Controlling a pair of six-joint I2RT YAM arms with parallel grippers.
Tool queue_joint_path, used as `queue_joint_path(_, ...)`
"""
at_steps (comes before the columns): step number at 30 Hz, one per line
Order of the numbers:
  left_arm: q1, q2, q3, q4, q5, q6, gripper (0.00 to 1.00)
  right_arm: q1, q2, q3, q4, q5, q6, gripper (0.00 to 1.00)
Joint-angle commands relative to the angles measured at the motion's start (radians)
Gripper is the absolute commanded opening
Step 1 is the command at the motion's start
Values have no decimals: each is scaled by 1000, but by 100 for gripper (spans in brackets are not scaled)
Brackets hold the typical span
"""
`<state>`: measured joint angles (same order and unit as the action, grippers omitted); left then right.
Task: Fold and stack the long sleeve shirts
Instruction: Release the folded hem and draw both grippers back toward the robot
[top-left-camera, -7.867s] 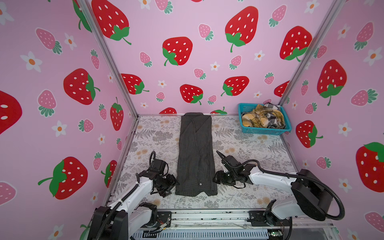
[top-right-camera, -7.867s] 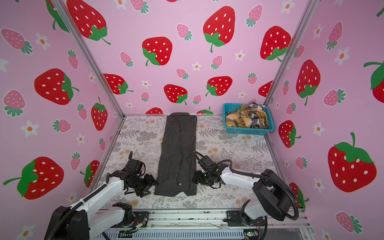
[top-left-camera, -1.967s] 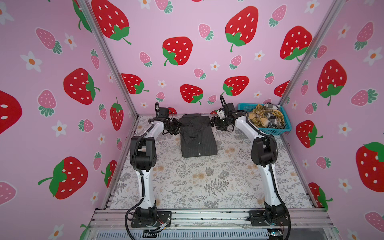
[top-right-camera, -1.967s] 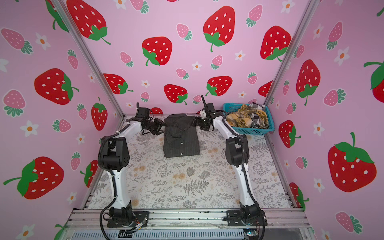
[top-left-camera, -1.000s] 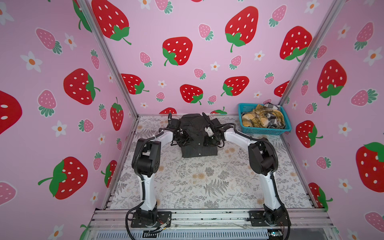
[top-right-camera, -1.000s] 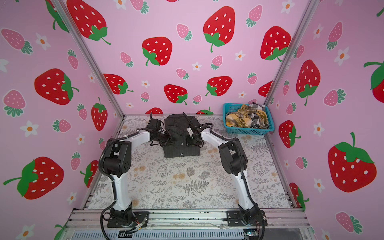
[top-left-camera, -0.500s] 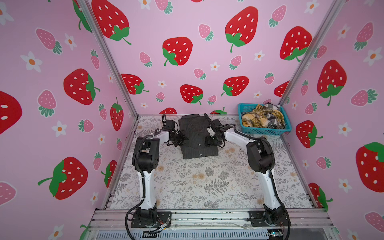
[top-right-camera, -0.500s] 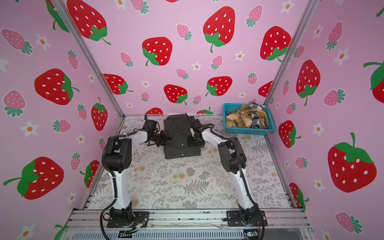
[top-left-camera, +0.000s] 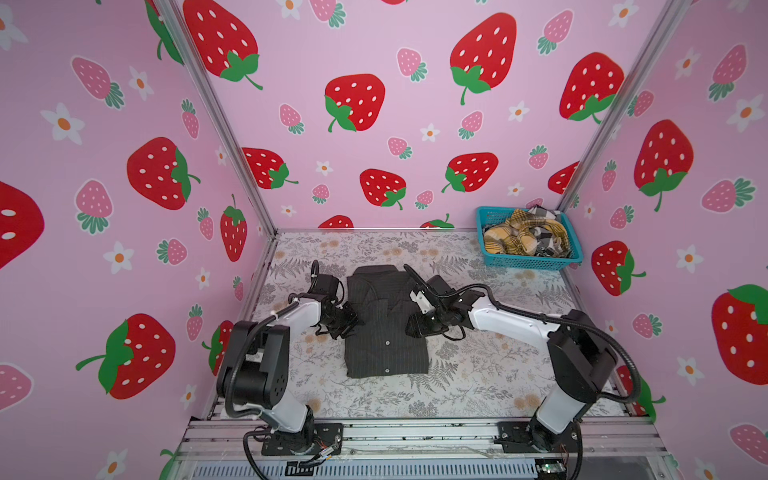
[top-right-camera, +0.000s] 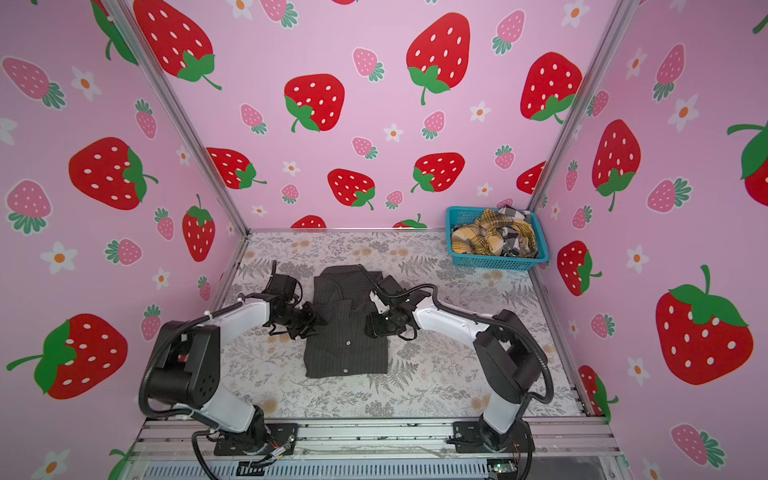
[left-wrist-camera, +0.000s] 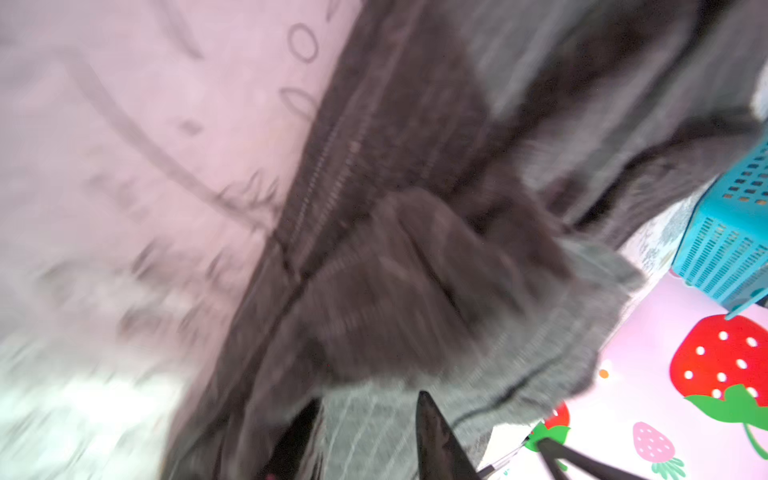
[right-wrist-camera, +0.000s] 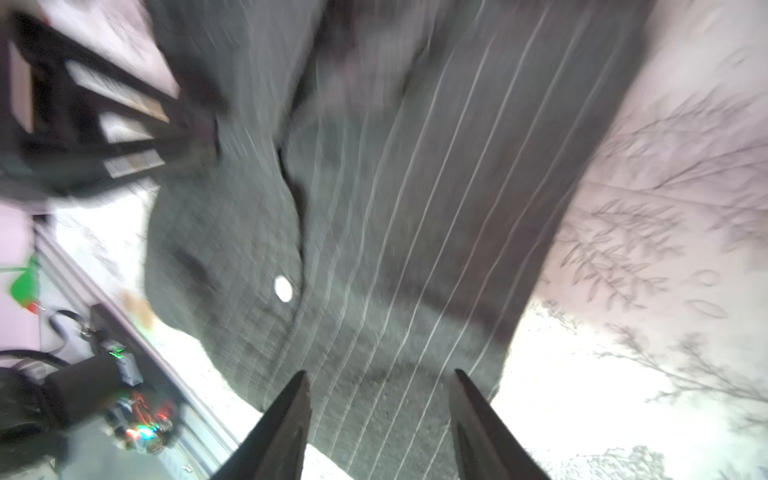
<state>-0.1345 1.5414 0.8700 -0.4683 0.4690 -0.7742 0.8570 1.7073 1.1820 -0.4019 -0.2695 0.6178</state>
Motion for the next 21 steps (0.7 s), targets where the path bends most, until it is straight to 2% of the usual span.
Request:
queue_joint_path(1, 1, -116, 46, -159, -57, 57, 38, -31, 76, 68, 33, 2, 1, 40)
queue_joint_path(3, 1, -163, 49, -178, -38, 54, 36, -30, 138, 108, 44, -18, -4, 31)
queue_joint_path(5, -1, -201, 31, -176, -4, 35, 33, -26, 186, 140, 55, -42, -1, 27)
queue_joint_path(8, -16, -248, -27, -155, 21, -3, 29, -21, 238, 170, 107, -85, 14, 26)
queue_joint_path(11, -36, -252, -108, -114, 30, -28, 27, -21, 329, 267, 86, -108, 6, 24)
queue_joint_path(14, -45, -225, -182, -58, 70, -53, 21, -19, 411, 376, 41, -104, -2, 24)
queue_joint_path(21, -54, -248, -262, -76, 59, -55, 17, -25, 582, 522, -40, -65, 9, 24)
